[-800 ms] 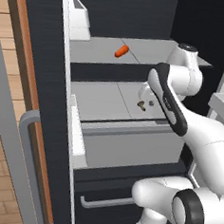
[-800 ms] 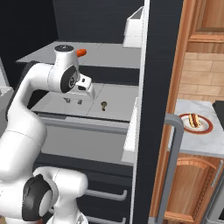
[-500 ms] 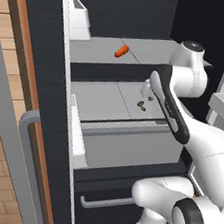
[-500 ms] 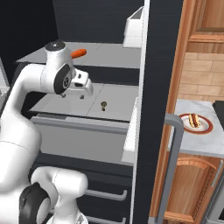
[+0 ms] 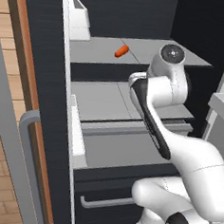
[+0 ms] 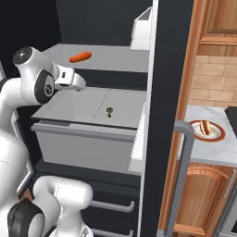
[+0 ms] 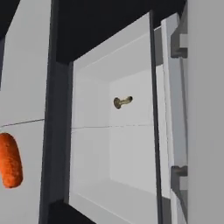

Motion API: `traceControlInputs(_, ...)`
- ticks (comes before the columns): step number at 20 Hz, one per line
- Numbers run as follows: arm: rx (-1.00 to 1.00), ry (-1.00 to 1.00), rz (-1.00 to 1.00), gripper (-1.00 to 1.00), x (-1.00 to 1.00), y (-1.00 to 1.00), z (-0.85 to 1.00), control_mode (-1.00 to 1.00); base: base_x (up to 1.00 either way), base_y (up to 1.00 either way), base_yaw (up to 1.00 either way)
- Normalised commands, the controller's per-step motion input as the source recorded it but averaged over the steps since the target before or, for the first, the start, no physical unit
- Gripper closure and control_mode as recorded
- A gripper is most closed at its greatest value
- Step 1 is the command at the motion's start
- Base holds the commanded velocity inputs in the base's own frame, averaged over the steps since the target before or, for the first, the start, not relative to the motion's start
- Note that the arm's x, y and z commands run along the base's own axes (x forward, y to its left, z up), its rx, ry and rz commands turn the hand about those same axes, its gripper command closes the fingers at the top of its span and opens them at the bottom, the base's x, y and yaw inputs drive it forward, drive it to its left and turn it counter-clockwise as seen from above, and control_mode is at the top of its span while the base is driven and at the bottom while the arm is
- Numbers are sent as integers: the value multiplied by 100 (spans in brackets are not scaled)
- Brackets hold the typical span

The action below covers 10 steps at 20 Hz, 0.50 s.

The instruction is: Place the cold items (carrot and mushroom) from the fridge in one tupperware on the dining counter. Place the warm items (kebab skewer and hot dog) in the stove area in another tupperware.

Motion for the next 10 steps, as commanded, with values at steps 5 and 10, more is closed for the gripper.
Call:
traceControlInputs(5, 5, -5, -37, -100, 31, 30, 54, -100, 0, 0, 0)
traceControlInputs(10, 20, -1, -22, -100, 47, 1, 29, -100, 0, 0, 0)
